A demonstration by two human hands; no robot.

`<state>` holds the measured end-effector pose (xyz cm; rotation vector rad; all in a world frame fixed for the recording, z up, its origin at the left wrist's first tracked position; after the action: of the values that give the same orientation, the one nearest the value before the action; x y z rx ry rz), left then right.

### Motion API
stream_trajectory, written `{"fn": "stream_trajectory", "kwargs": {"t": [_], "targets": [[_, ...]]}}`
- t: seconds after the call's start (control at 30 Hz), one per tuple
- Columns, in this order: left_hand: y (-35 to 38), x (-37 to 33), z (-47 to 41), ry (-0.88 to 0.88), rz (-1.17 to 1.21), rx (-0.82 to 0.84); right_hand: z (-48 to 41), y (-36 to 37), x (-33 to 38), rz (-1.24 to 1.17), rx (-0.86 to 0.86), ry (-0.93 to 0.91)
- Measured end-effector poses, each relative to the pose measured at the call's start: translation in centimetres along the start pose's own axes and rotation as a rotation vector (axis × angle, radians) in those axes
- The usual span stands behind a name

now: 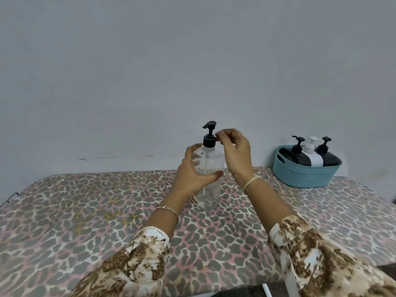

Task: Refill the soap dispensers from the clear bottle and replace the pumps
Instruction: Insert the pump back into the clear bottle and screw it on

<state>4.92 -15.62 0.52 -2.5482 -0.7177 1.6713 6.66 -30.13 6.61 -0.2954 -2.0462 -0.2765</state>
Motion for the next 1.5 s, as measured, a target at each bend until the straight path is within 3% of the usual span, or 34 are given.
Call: {"fn": "stream_trajectory", "kwargs": {"t": [0.13, 0.4, 0.6, 0.87, 1.07, 1.33, 1.5], "targets": [[0.1, 0.4, -0.1, -0.03, -0.001, -0.004, 1.0, 2.3, -0.7, -0.04, 0.207, 0.087], [0.0, 0.2, -0.1, -0.024, -0.011, -0.005, 0.6, -0.1, 0.5, 0.067, -0.071, -0.031], [0.1, 0.4, -0.2, -0.044, -0.008, -0.002, 1.5, 2.4, -0.8, 0.042, 0.195, 0.029], [0.2, 0.3, -0.1, -0.053, 0.013, 0.01, 0.8, 1.2, 0.7, 0.133, 0.026, -0.086], [0.2, 0.6, -0.3, -0.064, -0.005, 0.015, 1.5, 2.3, 0.1, 0.133, 0.178, -0.056], [0.4, 0.2, -0.3, -0.066, -0.022, 0.029, 0.7, 1.4, 0.6, 0.126, 0.056, -0.072], [0.2, 0.2, -0.3, -0.058, -0.04, 0.02, 1.0, 1.4, 0.0, 0.069, 0.096, 0.003]]}}
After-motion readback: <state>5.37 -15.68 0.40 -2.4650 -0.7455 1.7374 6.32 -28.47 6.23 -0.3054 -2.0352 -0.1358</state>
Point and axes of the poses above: each hand's wrist, its own z-axis away from the middle knuckle, its own y-axis out of the palm, x = y × z, the point moved 9 cm from there along -z, towards the middle knuckle, and after that the axes turned 10 degrees about -x, right-handed, at the moved point
